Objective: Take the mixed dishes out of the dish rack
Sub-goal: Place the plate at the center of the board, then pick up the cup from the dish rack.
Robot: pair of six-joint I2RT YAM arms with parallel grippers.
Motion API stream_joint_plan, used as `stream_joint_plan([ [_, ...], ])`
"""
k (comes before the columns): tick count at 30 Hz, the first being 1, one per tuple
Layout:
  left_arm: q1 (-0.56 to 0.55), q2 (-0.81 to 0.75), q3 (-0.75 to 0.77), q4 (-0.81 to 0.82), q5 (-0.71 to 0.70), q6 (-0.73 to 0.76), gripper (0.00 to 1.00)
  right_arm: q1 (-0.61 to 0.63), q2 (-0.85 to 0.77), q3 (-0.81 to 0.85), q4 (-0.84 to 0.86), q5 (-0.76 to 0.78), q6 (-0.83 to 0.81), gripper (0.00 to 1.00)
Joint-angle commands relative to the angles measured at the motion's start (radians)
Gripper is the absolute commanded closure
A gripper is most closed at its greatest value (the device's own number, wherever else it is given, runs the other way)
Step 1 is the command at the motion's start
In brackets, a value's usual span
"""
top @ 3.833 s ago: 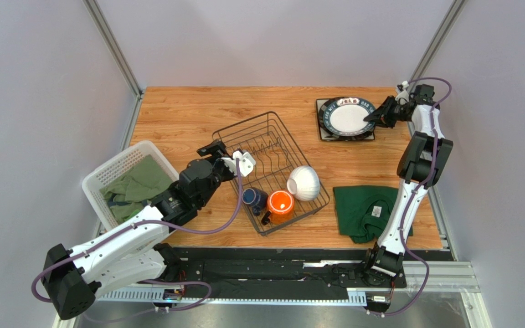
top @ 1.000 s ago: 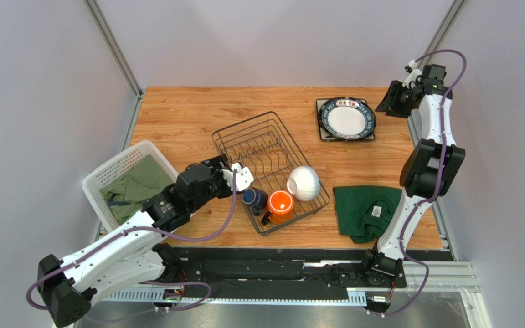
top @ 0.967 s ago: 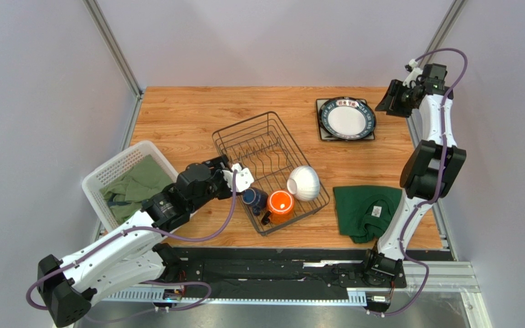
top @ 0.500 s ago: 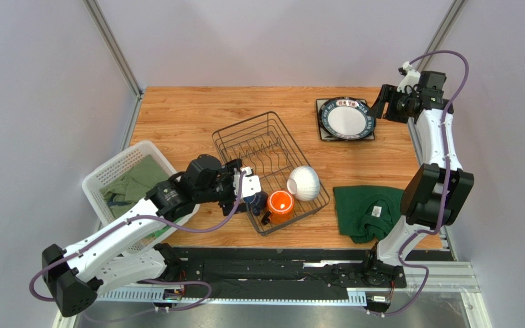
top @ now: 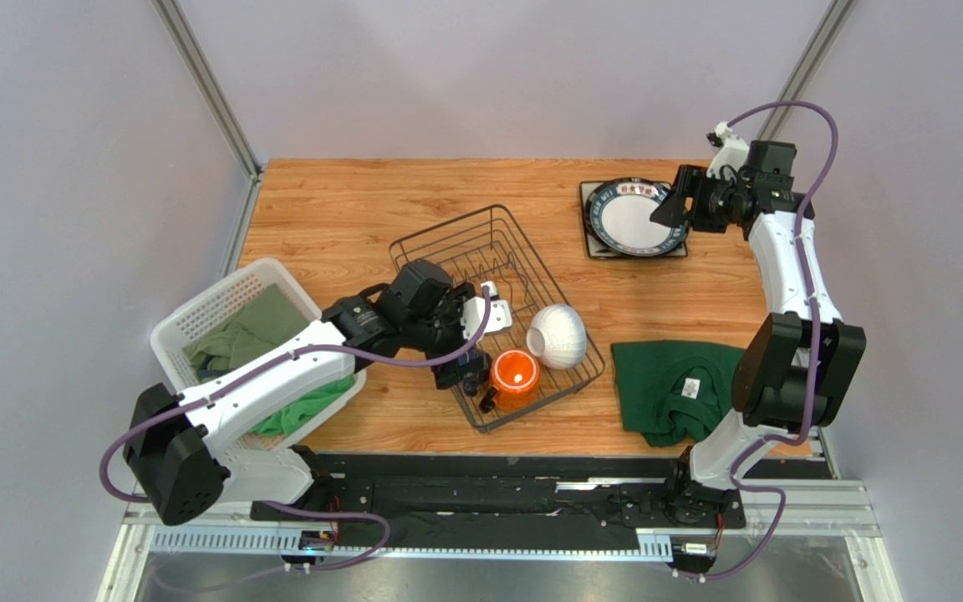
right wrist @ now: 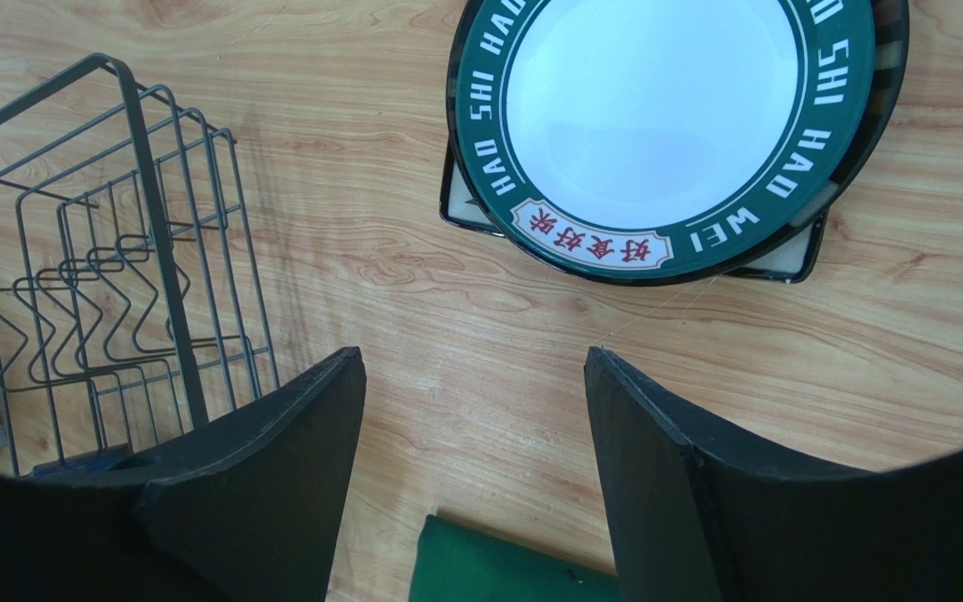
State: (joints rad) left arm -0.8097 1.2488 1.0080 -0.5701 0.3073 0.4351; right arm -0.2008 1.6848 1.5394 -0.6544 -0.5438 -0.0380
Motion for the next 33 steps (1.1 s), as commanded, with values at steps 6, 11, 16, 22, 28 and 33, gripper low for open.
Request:
stream_joint_plan([
  [6, 0.003, 0.084, 0.050, 0.003, -0.031, -0.067, 0.04, -0.003, -0.056, -0.030, 0.058, -0.028, 0.001, 0.31],
  [11, 0.003, 0.121, 0.046, 0.000, -0.076, -0.067, 0.04, -0.003, -0.068, -0.048, 0.065, -0.035, 0.001, 0.31],
  [16, 0.004, 0.150, 0.046, -0.011, -0.089, -0.067, 0.04, -0.003, -0.079, -0.062, 0.072, -0.035, -0.008, 0.31],
  [22, 0.007, 0.176, 0.047, -0.027, -0.094, -0.067, 0.04, -0.003, -0.076, -0.073, 0.078, -0.030, -0.011, 0.31],
  [28, 0.010, 0.204, 0.053, -0.034, -0.099, -0.065, 0.04, -0.003, -0.076, -0.081, 0.079, -0.030, -0.016, 0.31],
  [33, 0.010, 0.232, 0.064, -0.033, -0.102, -0.064, 0.05, -0.003, -0.074, -0.084, 0.081, -0.031, -0.014, 0.31],
])
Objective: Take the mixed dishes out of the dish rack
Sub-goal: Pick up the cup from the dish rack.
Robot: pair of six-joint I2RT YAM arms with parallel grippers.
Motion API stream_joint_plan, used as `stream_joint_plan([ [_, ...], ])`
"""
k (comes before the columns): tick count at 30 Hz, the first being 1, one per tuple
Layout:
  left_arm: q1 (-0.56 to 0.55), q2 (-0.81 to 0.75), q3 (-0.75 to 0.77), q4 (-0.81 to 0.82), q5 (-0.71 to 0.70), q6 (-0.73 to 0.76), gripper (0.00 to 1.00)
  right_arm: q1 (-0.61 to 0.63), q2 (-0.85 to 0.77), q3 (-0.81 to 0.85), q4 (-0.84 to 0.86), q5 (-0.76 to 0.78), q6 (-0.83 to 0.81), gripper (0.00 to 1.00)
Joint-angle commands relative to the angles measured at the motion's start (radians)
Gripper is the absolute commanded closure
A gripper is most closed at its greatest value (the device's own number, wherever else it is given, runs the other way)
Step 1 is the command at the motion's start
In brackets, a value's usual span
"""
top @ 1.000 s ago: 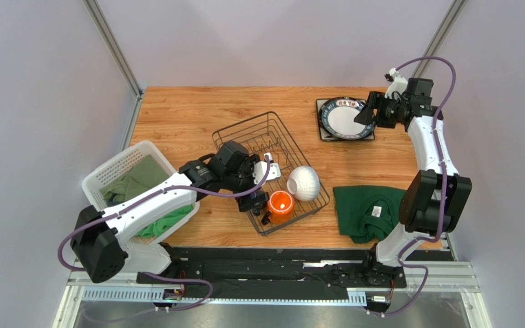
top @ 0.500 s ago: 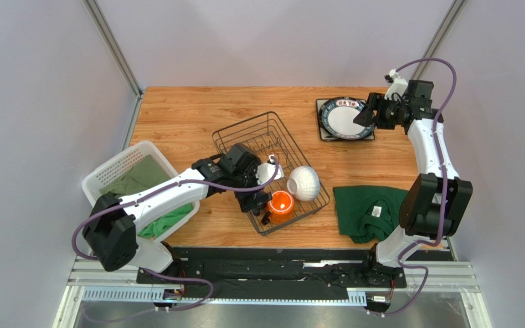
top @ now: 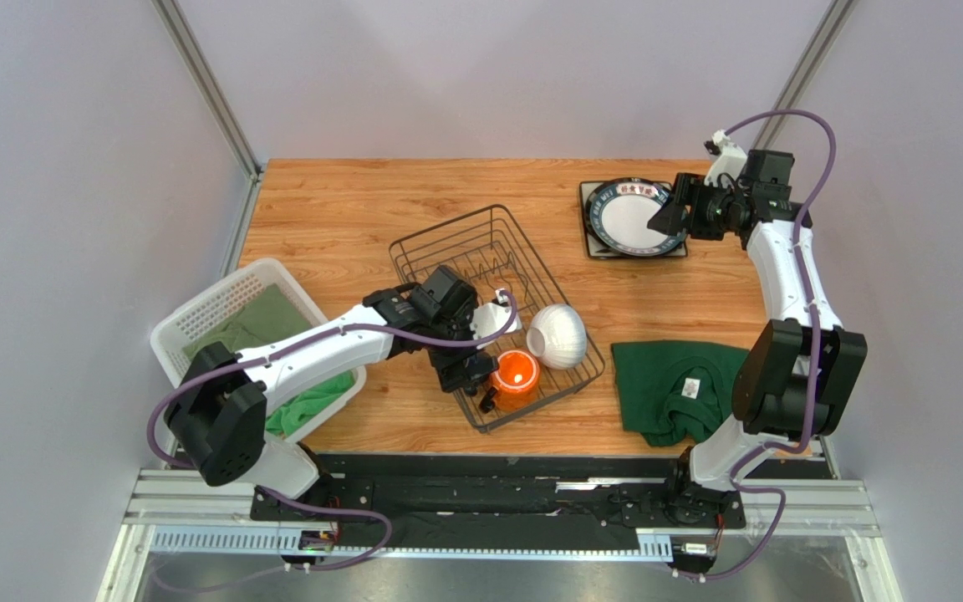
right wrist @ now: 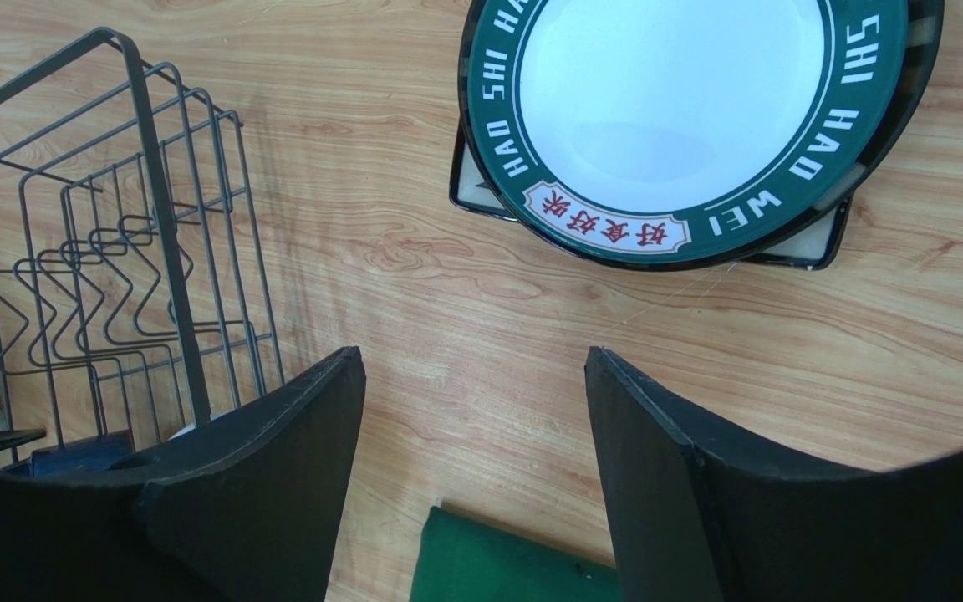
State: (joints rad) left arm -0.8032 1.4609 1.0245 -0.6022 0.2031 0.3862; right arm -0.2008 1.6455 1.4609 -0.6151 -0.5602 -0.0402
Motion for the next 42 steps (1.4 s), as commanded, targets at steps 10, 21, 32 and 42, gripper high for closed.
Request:
stream_joint_plan([
  [10, 0.004, 0.042, 0.055, 0.008, -0.007, -0.010, 0.26, -0.003, -0.021, -0.008, 0.037, -0.021, -0.020, 0.32],
  [21, 0.006, 0.004, 0.078, -0.019, 0.005, -0.007, 0.65, -0.003, -0.018, -0.007, 0.032, -0.021, -0.024, 0.32],
  [32, 0.009, -0.076, 0.115, -0.042, 0.012, 0.002, 1.00, -0.003, -0.009, -0.005, 0.028, -0.026, -0.023, 0.32],
  [42, 0.033, -0.192, 0.147, -0.065, 0.009, 0.008, 1.00, -0.003, -0.009, 0.009, 0.011, -0.098, -0.020, 0.33],
])
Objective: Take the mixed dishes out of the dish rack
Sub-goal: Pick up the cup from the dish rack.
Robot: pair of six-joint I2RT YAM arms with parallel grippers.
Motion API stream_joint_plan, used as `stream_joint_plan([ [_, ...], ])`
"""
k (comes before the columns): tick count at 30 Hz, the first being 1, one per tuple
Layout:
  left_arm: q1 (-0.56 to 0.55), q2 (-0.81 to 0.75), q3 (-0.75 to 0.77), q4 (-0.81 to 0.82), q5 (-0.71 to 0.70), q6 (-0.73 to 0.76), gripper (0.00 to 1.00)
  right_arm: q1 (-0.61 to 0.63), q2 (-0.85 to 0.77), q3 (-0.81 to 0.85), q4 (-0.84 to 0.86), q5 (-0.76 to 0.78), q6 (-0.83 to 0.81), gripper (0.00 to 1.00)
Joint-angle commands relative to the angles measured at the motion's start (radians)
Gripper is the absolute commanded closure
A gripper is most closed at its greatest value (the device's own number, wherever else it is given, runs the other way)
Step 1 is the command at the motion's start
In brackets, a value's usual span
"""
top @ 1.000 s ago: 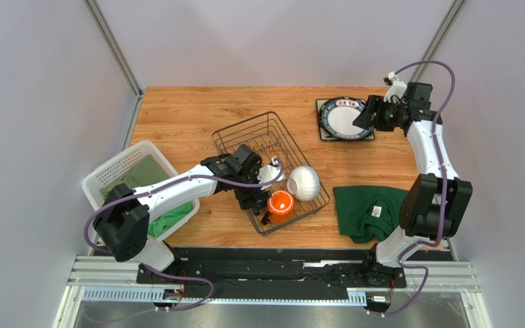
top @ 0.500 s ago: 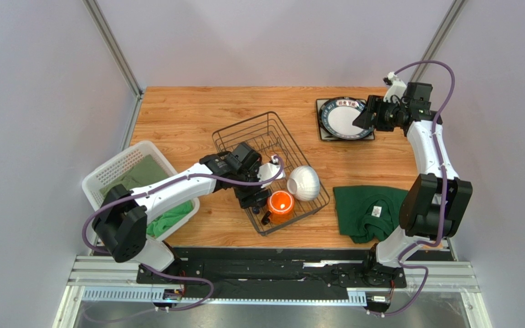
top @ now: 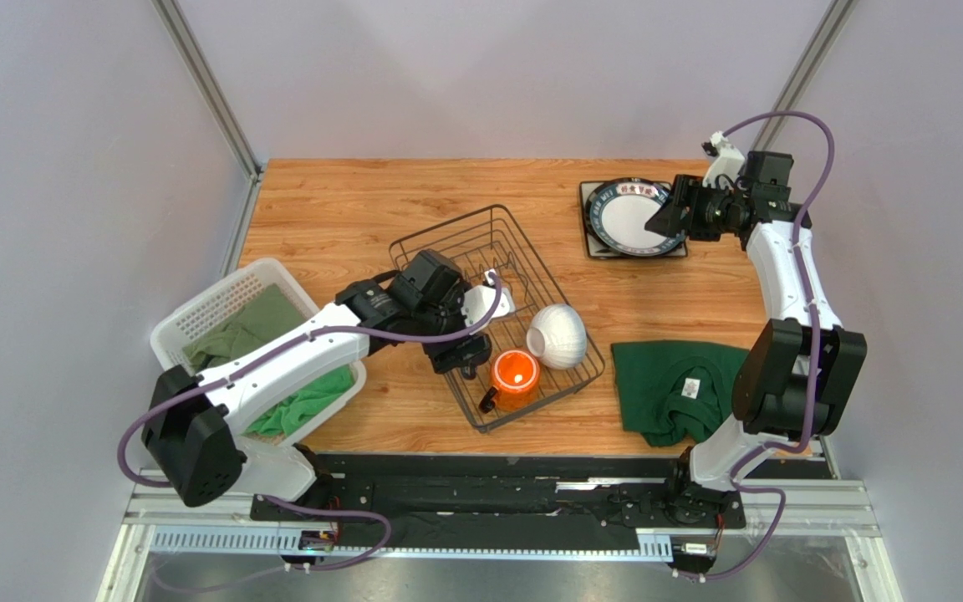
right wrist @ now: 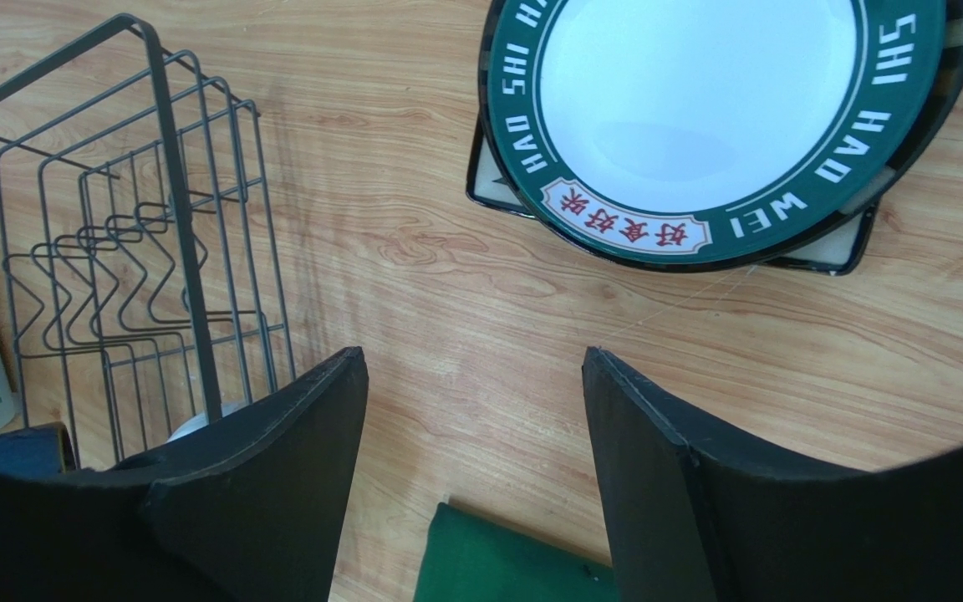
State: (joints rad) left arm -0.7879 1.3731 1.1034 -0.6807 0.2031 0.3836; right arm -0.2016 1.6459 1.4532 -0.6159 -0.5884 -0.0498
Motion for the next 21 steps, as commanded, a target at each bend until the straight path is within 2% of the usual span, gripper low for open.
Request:
stream_joint_plan([
  [1, 0.021, -0.117, 0.075, 0.018, 0.002, 0.011, 1.00, -0.004, -0.009, 0.018, 0.008, -0.086, -0.009, 0.33],
  [10, 0.082, -0.281, 0.084, 0.072, 0.050, -0.008, 1.00, -0.002, -0.005, 0.044, -0.007, -0.438, 0.039, 0.34],
  [14, 0.111, -0.361, 0.044, 0.179, 0.142, -0.046, 1.00, 0.002, -0.029, 0.000, 0.095, -0.576, 0.129, 0.36],
  [21, 0.133, -0.408, 0.015, 0.296, 0.237, -0.101, 1.00, 0.094, -0.092, -0.057, 0.220, -0.622, 0.200, 0.41],
])
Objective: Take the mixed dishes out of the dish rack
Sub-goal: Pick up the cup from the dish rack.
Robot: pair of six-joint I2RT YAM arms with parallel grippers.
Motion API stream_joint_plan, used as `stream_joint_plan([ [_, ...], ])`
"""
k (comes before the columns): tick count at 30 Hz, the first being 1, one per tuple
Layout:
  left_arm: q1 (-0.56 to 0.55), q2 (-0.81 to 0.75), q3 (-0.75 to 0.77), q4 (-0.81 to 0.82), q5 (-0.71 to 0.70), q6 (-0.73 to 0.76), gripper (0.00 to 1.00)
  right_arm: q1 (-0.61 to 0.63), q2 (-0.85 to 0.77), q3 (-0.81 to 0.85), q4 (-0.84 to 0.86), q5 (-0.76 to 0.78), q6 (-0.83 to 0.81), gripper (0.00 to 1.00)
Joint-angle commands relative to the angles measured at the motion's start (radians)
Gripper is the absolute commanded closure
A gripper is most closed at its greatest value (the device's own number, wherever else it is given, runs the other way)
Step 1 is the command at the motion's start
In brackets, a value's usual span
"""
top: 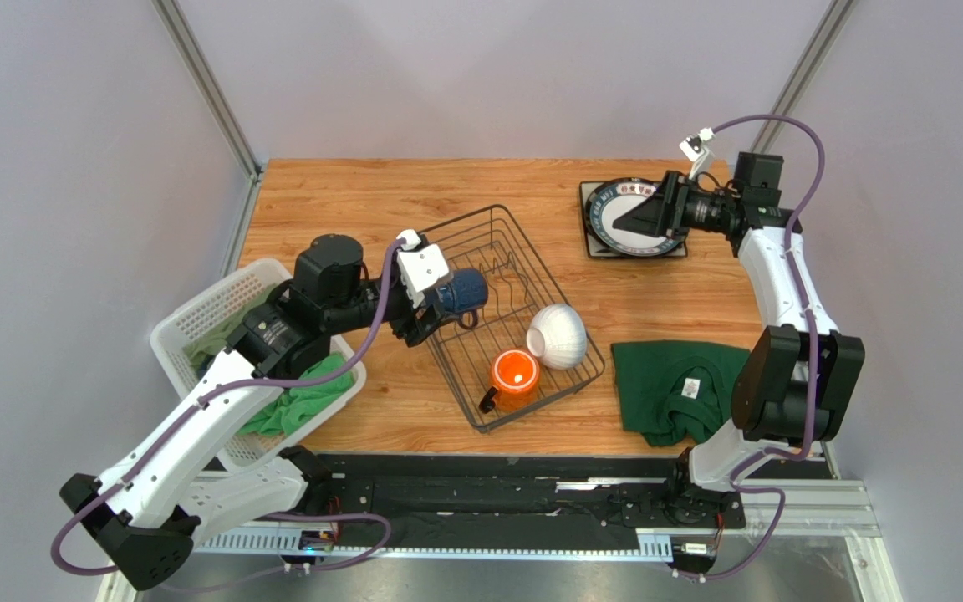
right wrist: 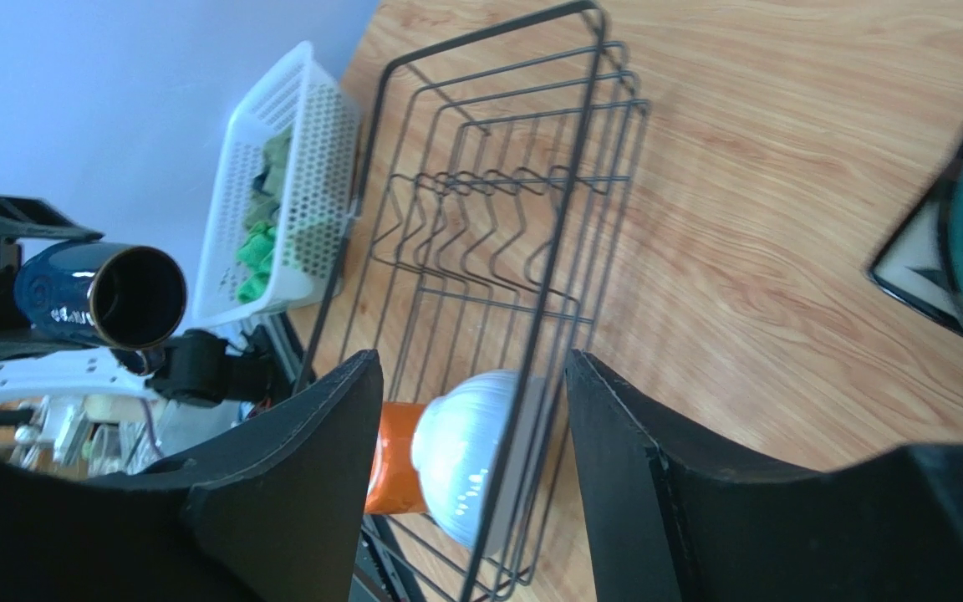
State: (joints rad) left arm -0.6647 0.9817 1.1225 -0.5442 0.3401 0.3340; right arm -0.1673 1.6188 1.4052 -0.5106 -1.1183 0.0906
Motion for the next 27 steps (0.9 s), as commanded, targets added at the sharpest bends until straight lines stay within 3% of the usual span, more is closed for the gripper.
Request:
stream_joint_plan([
  [1, 0.010, -0.017, -0.006, 0.168, 0.112, -0.058, 1.00, 0.074, -0.069, -0.009, 0.119, -0.097, 0.061, 0.42],
  [9, 0.010, -0.006, -0.035, 0.329, 0.212, -0.128, 1.00, 0.251, -0.129, -0.049, 0.179, -0.144, 0.084, 0.43],
  [19, 0.046, 0.032, -0.085, 0.616, 0.342, -0.328, 1.00, 0.325, -0.224, -0.189, 0.414, -0.196, 0.170, 0.47],
  [27, 0.073, 0.057, -0.112, 0.711, 0.398, -0.447, 1.00, 0.384, -0.275, -0.222, 0.460, -0.199, 0.178, 0.48],
])
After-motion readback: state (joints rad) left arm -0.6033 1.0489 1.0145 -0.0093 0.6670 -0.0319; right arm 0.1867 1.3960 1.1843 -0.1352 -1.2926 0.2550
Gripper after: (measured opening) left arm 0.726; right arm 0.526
